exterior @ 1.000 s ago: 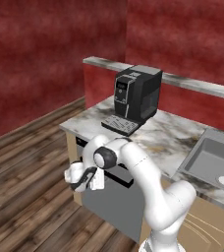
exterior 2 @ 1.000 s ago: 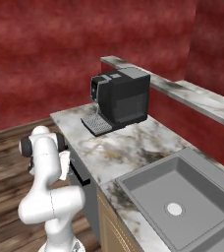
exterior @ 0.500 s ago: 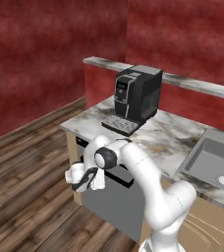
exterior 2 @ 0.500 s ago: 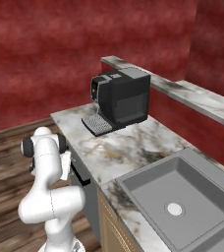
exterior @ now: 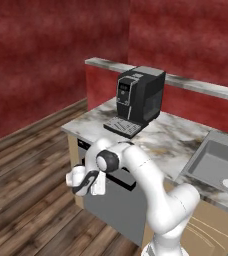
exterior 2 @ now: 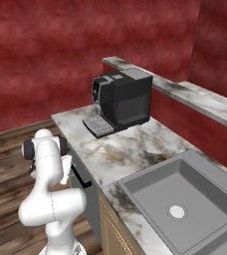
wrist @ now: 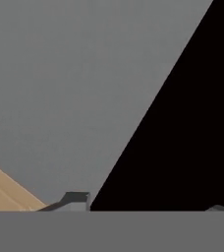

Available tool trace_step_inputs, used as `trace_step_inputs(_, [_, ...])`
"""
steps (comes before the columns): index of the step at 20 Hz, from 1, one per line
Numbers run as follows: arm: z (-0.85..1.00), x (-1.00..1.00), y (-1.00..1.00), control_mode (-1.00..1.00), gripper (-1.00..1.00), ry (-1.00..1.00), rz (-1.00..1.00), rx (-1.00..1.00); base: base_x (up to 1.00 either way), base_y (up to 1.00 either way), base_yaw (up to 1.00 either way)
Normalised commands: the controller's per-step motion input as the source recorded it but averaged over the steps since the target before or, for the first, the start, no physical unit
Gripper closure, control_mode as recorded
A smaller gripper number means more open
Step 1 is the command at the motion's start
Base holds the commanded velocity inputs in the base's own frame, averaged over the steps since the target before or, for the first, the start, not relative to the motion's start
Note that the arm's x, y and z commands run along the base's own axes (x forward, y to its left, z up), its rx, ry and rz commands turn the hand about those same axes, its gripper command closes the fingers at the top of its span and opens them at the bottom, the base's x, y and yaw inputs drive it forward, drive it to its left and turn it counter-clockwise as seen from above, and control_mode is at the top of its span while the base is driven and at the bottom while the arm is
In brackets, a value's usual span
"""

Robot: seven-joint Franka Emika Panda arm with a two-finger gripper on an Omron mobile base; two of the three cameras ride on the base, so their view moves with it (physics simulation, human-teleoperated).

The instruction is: Open the dishwasher door and pull out the top rack.

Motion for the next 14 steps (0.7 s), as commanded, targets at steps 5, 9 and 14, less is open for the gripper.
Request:
trace_step_inputs(5, [-0.73,-0.65,-0.16,-1.0,1.0,0.17,0.01,0.61,0.0,0.0,0.0])
trace_step_inputs(9, [-1.0,-0.91,0.1,-1.0,1.0,0.17,0.19,0.67,0.0,0.0,0.0])
trace_step_inputs(14, [-1.0,-1.0,0.44,-1.0,1.0,0.17,0.27,0.68,0.0,0.0,0.0])
